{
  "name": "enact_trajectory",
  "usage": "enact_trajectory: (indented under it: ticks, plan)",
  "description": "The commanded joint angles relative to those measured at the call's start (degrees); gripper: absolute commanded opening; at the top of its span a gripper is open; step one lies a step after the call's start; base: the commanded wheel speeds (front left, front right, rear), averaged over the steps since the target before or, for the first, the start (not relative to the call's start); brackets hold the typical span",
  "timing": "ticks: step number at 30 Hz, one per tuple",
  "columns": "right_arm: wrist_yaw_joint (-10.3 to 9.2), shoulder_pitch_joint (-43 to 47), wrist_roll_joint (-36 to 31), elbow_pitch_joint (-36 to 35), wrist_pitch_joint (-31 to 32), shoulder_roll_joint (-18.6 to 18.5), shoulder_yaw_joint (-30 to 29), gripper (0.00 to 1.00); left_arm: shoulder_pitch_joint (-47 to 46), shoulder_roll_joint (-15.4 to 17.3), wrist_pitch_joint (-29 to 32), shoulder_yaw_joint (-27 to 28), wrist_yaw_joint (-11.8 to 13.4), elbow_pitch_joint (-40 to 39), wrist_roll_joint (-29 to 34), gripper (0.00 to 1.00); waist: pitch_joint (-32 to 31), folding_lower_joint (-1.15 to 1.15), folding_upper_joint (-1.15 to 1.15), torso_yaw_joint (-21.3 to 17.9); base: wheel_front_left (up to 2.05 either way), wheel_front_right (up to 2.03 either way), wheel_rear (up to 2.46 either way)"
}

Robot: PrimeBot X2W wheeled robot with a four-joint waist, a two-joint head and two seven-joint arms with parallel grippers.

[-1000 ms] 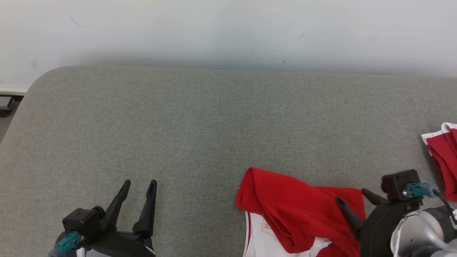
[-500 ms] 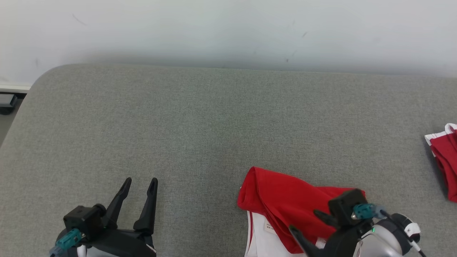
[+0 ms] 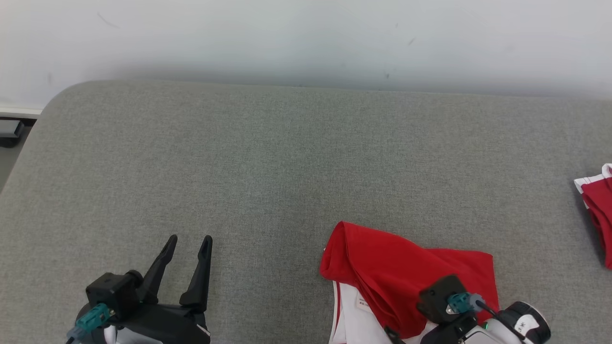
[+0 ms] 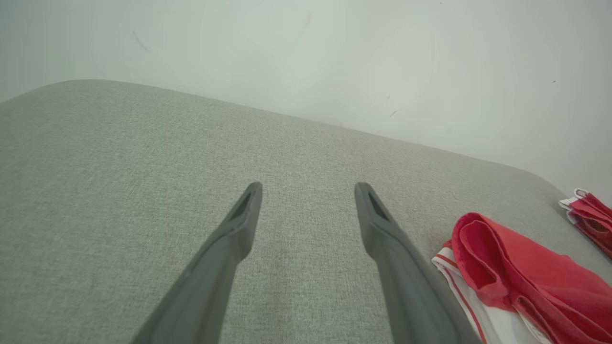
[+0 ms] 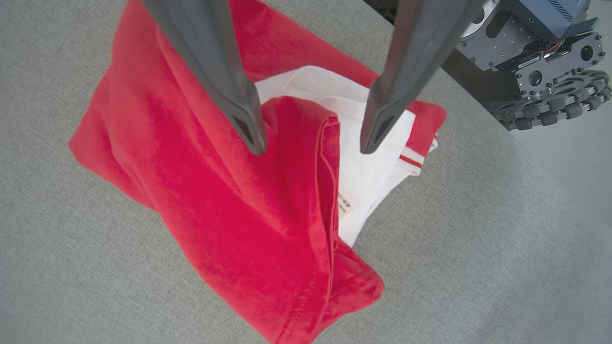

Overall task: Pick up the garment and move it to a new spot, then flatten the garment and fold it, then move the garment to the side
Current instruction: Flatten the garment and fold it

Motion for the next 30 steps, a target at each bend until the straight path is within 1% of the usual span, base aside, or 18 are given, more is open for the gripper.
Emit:
enact_trajectory:
  ticks: [1,6,7,8,9,10,11,17,24,30]
  plan:
    - [-0.06,0.1,-0.7,1.0,-0.5,0.1,0.3,1.0,-0.8,0.1,-0.4,-0.1,0.0,0.1,-0.4,1.0,0.2,0.0,0.0,0.2,0.0,0.0,0.0]
    - [-0.06,-1.0,-1.5,4.0,-1.7,0.4,1.3,1.0,-0.9,0.0,-0.4,-0.2,0.1,0.2,-0.4,1.0,0.5,0.0,0.0,0.5,0.0,0.0,0.0]
    - [-0.06,-1.2,-1.6,4.4,-1.9,0.4,1.5,0.8,-1.0,0.1,-0.5,-0.2,0.1,0.3,-0.4,1.0,0.5,0.0,0.0,0.5,0.0,0.0,0.0]
    - [-0.06,-1.4,-1.4,4.7,-1.9,0.4,1.7,0.63,-1.0,0.0,-0.5,-0.3,0.1,0.3,-0.4,1.0,0.5,0.0,0.0,0.6,0.0,0.0,0.0]
    - [-0.06,-1.5,-1.3,5.1,-2.0,0.3,2.0,0.38,-1.1,0.0,-0.5,-0.3,0.1,0.3,-0.4,1.0,0.5,0.0,0.0,0.6,0.0,0.0,0.0]
    - [-0.06,-1.6,-0.9,5.4,-2.0,0.2,2.5,0.07,-1.1,0.0,-0.6,-0.3,0.1,0.3,-0.4,1.0,0.6,0.0,0.0,0.7,0.0,0.0,0.0]
    - [-0.06,-1.8,-0.6,5.6,-2.1,0.1,2.9,0.0,-1.1,0.1,-0.6,-0.3,0.1,0.3,-0.4,1.0,0.6,0.0,0.0,0.7,0.0,0.0,0.0]
    - [-0.06,-2.5,1.0,6.1,-2.7,-0.5,4.5,0.0,-1.2,0.2,-0.6,-0.4,0.2,0.4,-0.5,1.0,0.6,0.0,0.0,0.8,0.0,0.0,0.0]
    - [-0.06,-3.6,5.9,5.9,-2.7,-0.3,7.4,0.0,-1.2,0.4,-0.7,-0.6,0.1,0.6,-0.8,1.0,0.2,0.0,0.0,0.6,0.0,0.0,0.0]
    - [-0.06,-4.7,8.0,6.6,-2.0,-0.8,9.7,0.0,-1.3,0.3,-0.6,-1.0,0.1,0.7,-0.9,1.0,0.0,0.0,0.0,1.0,0.0,0.0,0.0]
